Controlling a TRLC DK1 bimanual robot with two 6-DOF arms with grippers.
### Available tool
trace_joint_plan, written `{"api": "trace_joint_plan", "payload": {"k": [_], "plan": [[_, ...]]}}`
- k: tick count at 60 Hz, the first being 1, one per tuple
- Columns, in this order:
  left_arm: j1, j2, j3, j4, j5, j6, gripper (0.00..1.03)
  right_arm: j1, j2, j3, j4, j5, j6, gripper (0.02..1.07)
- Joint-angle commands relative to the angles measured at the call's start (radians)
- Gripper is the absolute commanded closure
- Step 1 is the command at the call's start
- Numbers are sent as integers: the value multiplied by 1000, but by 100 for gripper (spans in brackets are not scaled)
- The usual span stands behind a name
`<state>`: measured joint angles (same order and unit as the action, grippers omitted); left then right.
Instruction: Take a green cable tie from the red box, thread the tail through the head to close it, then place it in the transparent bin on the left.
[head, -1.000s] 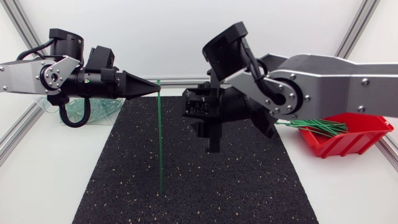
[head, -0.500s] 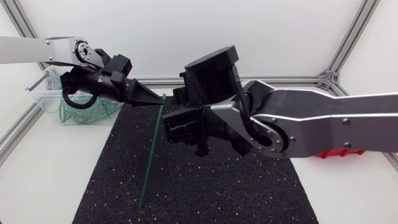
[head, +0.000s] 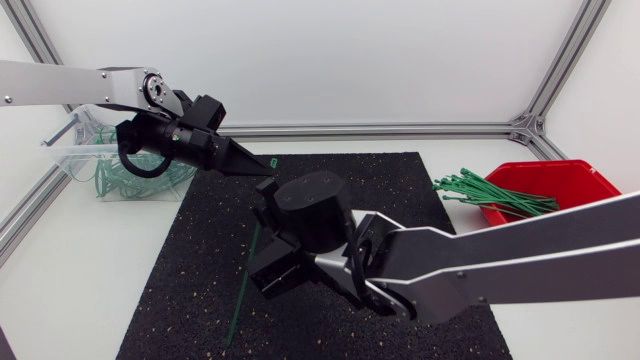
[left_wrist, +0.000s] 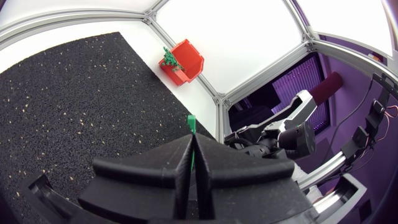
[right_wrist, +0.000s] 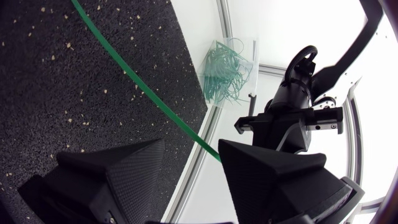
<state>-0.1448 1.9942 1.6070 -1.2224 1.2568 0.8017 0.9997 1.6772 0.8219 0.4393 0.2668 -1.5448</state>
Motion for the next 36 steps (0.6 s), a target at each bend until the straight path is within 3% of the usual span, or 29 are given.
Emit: {"api": "trace_joint_plan", "payload": {"k": [1, 17, 36], "plan": [[-12, 26, 18, -9, 16, 45, 100, 8, 30, -46, 45, 11, -77, 41], [-36, 38, 22, -8, 16, 62, 100, 51, 79, -96, 111, 0, -192, 42], [-35, 46, 14, -8, 16, 65, 100, 108, 111, -130, 130, -58, -210, 42]]}}
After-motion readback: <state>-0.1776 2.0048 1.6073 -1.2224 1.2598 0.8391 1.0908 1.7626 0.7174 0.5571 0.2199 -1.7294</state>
